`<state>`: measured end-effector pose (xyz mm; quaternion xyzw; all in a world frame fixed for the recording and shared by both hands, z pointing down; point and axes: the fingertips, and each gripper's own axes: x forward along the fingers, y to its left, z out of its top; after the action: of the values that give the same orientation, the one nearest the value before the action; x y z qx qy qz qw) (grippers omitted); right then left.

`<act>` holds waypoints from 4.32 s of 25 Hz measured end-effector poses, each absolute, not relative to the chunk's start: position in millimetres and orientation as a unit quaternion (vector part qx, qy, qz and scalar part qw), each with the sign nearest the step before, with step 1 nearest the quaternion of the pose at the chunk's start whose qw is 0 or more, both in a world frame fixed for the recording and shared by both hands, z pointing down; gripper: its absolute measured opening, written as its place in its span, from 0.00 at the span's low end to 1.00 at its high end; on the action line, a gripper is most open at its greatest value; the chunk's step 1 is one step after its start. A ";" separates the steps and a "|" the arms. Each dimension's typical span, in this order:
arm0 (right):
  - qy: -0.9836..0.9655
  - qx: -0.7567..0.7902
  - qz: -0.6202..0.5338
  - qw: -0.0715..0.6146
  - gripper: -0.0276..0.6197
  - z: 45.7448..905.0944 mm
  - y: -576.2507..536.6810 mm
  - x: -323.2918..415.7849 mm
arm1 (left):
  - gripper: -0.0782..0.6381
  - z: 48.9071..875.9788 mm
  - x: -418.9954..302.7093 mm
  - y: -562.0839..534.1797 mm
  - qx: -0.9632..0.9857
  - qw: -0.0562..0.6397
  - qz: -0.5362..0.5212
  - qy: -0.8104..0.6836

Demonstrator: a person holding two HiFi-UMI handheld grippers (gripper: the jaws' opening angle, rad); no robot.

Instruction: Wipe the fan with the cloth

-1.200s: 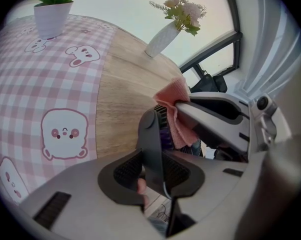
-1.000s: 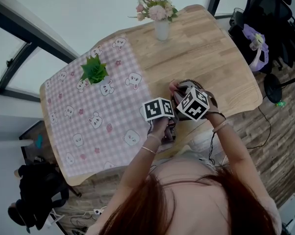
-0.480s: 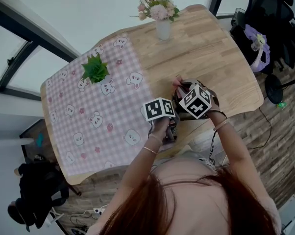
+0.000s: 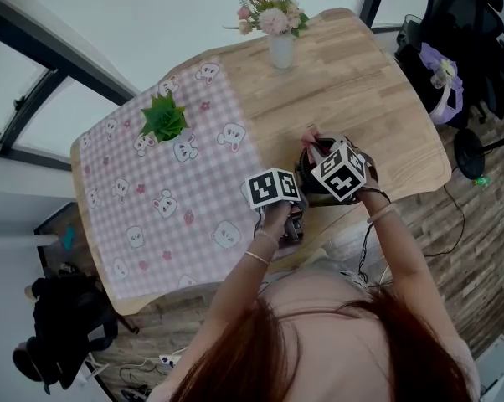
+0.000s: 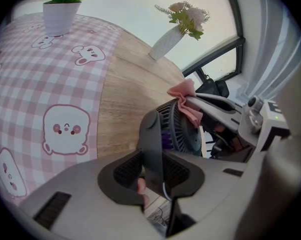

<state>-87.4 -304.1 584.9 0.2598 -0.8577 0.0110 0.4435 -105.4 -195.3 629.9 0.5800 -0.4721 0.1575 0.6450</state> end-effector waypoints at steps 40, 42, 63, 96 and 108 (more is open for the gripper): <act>-0.827 0.350 0.029 0.439 0.08 586.0 -315.2 -10.9 | 0.25 630.4 -104.2 -196.2 0.571 0.650 0.153 -0.477; -0.826 0.351 0.030 0.440 0.08 586.0 -313.4 -8.3 | 0.25 630.3 -103.9 -196.2 0.571 0.652 0.154 -0.474; -0.845 0.344 0.029 0.409 0.09 556.8 -289.2 -8.6 | 0.25 629.1 -103.2 -195.0 0.583 0.647 0.166 -0.463; -0.833 0.361 0.055 0.415 0.08 577.1 -265.1 -15.7 | 0.26 628.7 -103.5 -195.1 0.578 0.654 0.159 -0.461; -0.835 0.366 0.064 0.405 0.08 577.8 -251.0 -22.3 | 0.26 629.7 -103.0 -194.9 0.580 0.654 0.162 -0.458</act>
<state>-22.3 -251.0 577.8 0.3658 -0.8353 0.0639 0.4055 -103.0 -194.9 629.7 0.5805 -0.4577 0.1621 0.6537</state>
